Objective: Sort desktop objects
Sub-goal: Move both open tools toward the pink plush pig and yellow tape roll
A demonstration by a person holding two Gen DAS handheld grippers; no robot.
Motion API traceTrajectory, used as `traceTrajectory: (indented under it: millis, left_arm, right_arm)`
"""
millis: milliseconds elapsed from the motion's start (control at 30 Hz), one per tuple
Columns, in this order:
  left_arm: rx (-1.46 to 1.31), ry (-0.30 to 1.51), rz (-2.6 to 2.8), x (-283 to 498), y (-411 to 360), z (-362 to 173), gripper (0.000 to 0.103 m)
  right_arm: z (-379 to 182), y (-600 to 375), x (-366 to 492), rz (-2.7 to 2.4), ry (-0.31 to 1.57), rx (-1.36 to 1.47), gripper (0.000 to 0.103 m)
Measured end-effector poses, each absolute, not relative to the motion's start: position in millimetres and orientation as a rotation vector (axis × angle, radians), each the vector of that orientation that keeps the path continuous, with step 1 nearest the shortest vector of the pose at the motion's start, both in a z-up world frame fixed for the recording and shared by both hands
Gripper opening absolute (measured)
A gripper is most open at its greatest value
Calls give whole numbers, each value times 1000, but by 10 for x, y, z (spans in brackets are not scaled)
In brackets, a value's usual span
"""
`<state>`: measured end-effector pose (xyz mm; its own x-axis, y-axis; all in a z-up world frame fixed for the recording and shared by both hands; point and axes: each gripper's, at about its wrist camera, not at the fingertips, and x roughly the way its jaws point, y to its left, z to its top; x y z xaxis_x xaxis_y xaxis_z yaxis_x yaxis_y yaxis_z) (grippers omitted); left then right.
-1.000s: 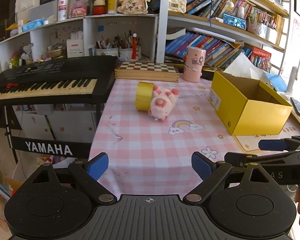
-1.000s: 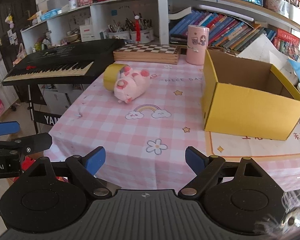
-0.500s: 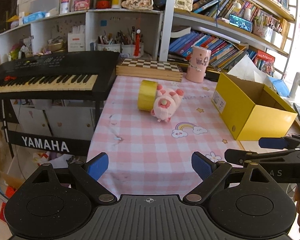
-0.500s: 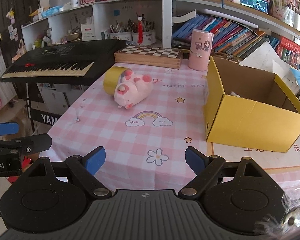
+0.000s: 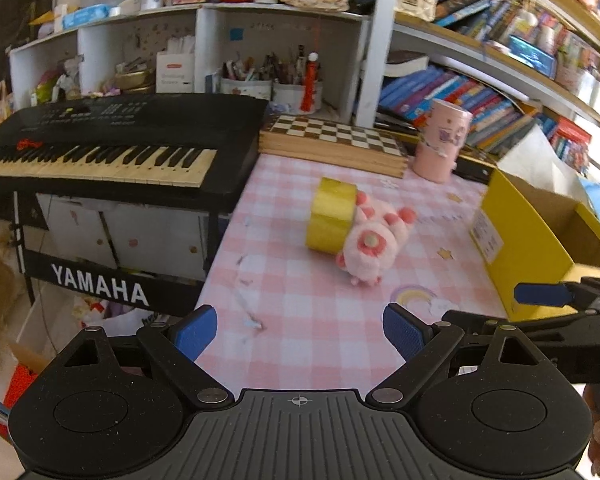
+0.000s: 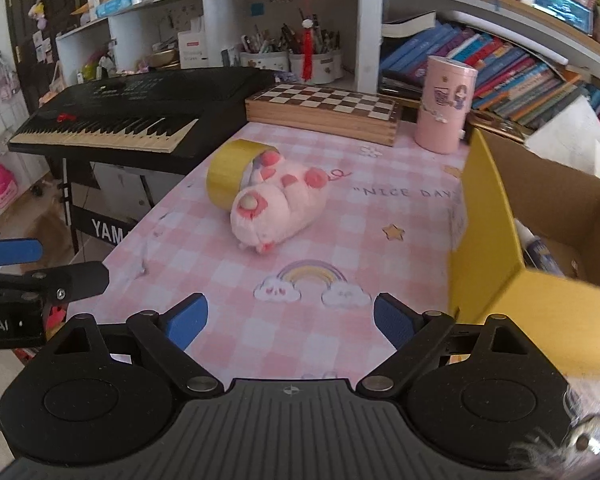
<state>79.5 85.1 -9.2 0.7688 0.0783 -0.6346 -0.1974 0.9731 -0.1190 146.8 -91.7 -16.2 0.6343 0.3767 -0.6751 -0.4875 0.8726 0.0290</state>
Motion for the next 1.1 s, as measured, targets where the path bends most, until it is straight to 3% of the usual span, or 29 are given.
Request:
traceTrajectory:
  millis: [533, 667, 1100]
  left_arm:
    - [-184, 704, 245, 1371, 914, -48, 92]
    - [-182, 704, 272, 1464, 945, -36, 92]
    - [-207, 718, 289, 1914, 1063, -105, 92]
  right_arm:
    - [-262, -641, 2253, 619, 772, -171, 93]
    - [-275, -592, 2454, 597, 749, -138, 98]
    - [-465, -266, 2994, 647, 796, -100, 96]
